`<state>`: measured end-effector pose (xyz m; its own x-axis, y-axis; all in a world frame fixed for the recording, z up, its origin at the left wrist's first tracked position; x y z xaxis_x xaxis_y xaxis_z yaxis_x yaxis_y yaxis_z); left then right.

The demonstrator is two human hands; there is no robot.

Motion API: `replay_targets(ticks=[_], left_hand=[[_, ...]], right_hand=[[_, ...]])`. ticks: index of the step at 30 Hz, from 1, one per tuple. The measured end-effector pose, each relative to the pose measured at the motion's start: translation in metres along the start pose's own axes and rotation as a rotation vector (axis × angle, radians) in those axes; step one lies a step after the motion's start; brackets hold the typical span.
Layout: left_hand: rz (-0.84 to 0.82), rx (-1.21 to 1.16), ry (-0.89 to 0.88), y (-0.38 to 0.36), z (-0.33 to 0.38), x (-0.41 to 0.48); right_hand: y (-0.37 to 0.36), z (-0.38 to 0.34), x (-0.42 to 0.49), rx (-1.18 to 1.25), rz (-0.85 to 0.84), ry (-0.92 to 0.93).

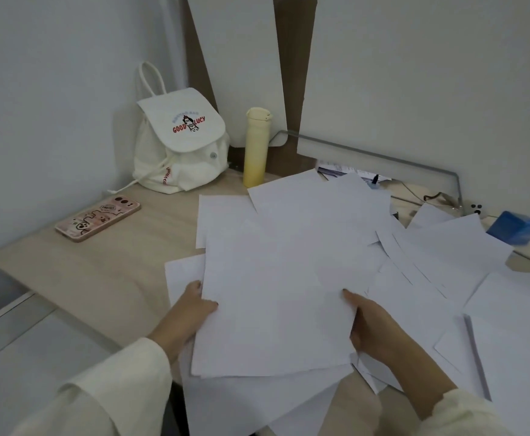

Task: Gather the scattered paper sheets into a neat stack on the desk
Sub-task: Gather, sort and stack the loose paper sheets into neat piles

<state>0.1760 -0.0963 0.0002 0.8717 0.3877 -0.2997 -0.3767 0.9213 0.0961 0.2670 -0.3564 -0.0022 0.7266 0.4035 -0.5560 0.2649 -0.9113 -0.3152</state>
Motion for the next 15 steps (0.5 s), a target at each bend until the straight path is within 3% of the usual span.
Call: replay_targets(ticks=[2, 4, 7, 8, 11, 15], left_hand=[[-0.158, 0.034, 0.01, -0.012, -0.005, -0.01], [-0.247, 0.233, -0.022, -0.013, -0.01, -0.022], [0.025, 0.808, -0.096, 0.025, -0.014, -0.029], [0.12, 0.877, -0.084, 0.038, -0.013, -0.033], [0.202, 0.748, 0.008, 0.06, -0.017, -0.037], [0.175, 0.161, -0.011, 0.055, -0.001, -0.037]], right_hand=[[-0.003, -0.001, -0.001, -0.021, 0.002, 0.009], [-0.007, 0.001, -0.003, -0.143, 0.026, 0.027], [-0.005, 0.005, -0.003, -0.213, 0.113, 0.079], [-0.004, 0.005, -0.002, -0.195, 0.124, 0.098], [-0.002, 0.002, -0.003, -0.145, 0.113, 0.146], [-0.004, -0.008, -0.011, -0.053, 0.03, 0.2]])
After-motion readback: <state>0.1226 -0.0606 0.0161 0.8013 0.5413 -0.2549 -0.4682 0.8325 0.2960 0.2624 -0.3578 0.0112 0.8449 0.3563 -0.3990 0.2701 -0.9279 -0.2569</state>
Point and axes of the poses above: each hand's wrist, its own x-axis towards the middle knuckle, its own y-axis out of the back of the hand, z = x × y, the point moved 6 cm from there along x, towards the middle knuckle, and after that the axes turned 4 degrees about -y, right-handed, at the moved point
